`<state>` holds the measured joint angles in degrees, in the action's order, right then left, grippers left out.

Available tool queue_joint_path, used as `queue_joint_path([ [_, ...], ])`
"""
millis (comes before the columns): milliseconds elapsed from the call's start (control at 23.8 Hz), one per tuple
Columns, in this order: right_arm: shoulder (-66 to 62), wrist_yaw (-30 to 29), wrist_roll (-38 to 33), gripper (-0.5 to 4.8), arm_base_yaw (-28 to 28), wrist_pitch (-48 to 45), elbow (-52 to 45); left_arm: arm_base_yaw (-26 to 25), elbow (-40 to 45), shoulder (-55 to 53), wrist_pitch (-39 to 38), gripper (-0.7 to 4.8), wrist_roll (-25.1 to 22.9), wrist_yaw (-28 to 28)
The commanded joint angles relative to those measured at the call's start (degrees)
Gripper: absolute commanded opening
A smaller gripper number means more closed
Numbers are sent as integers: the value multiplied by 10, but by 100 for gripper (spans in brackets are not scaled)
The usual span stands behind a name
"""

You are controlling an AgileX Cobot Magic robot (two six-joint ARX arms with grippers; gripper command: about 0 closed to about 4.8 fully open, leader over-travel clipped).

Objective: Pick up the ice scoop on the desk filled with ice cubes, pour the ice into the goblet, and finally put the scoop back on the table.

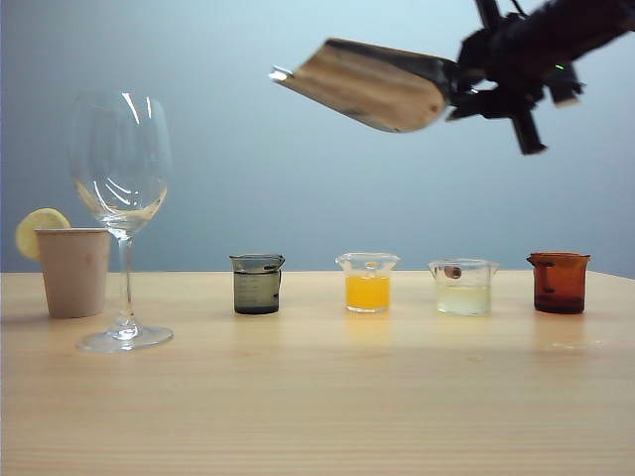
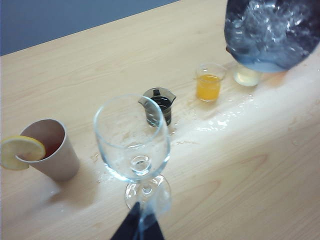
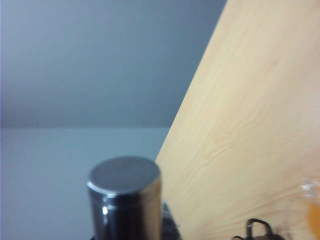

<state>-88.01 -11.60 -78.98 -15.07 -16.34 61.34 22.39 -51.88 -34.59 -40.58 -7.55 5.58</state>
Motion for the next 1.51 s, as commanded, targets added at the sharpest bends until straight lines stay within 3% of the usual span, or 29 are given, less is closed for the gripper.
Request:
queue_joint_path([
  [42,-38,-5,0,-7,-22,14,70,-69,-3,-6,24,-6,-10,70],
  [168,-86,-2,0,-7,-47,34,143,-112,-3,-19,56,-6,-10,103],
  [588,-206,3,2,-7,-122,82,322,-115,-2,-40,78,-5,-6,96],
  [840,-212,12,56,-7,-124,96,326,-115,-2,-40,79,-5,-6,97],
  [1512,-213,72,60,-7,-129,120,354,-115,-2,-40,79,-5,-6,97],
])
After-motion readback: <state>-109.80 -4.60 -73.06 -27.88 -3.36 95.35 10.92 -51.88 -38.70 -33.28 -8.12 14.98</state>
